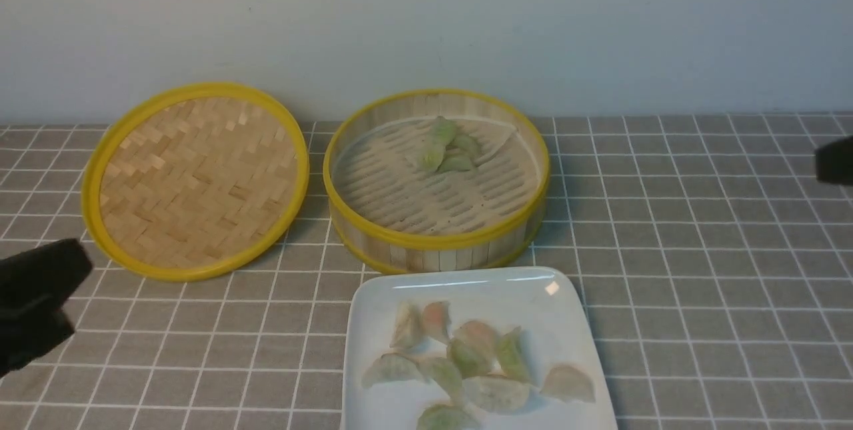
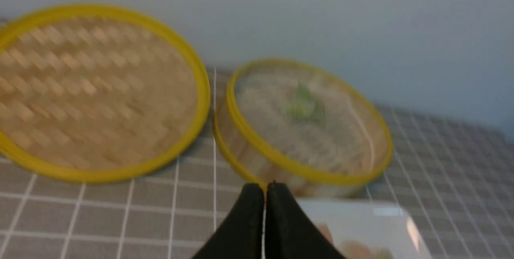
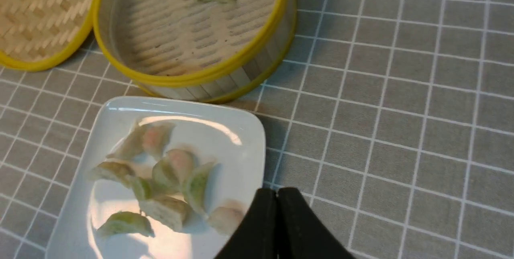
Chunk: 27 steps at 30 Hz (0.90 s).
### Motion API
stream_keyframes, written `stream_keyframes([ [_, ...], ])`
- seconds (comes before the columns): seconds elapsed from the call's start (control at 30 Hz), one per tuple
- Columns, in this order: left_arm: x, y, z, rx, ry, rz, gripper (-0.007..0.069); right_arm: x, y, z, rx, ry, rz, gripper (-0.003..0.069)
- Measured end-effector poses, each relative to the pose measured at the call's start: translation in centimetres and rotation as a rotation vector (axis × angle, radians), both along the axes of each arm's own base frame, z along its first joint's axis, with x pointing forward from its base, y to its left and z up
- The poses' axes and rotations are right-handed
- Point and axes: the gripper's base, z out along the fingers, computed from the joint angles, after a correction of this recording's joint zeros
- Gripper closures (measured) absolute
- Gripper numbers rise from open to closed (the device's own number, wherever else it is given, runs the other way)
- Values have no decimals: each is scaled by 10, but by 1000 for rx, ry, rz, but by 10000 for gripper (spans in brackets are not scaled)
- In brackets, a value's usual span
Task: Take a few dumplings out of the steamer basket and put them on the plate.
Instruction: Use the right arm to grab a dumpling from inside the steamer
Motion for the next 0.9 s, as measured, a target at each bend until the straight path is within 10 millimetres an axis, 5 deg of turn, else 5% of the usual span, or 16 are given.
stream_keyframes([
  [0.17,68,-14,9,83,356,-215,629,42,35,8,-32,21,154,670],
  [0.33,125,-25,-21,146,615,-388,629,84,74,-3,-97,72,240,669],
  [0.6,132,-51,-27,205,580,-489,629,165,127,-46,-208,133,328,667],
  [0.9,131,-54,-20,222,514,-488,629,231,157,-88,-247,134,346,599],
])
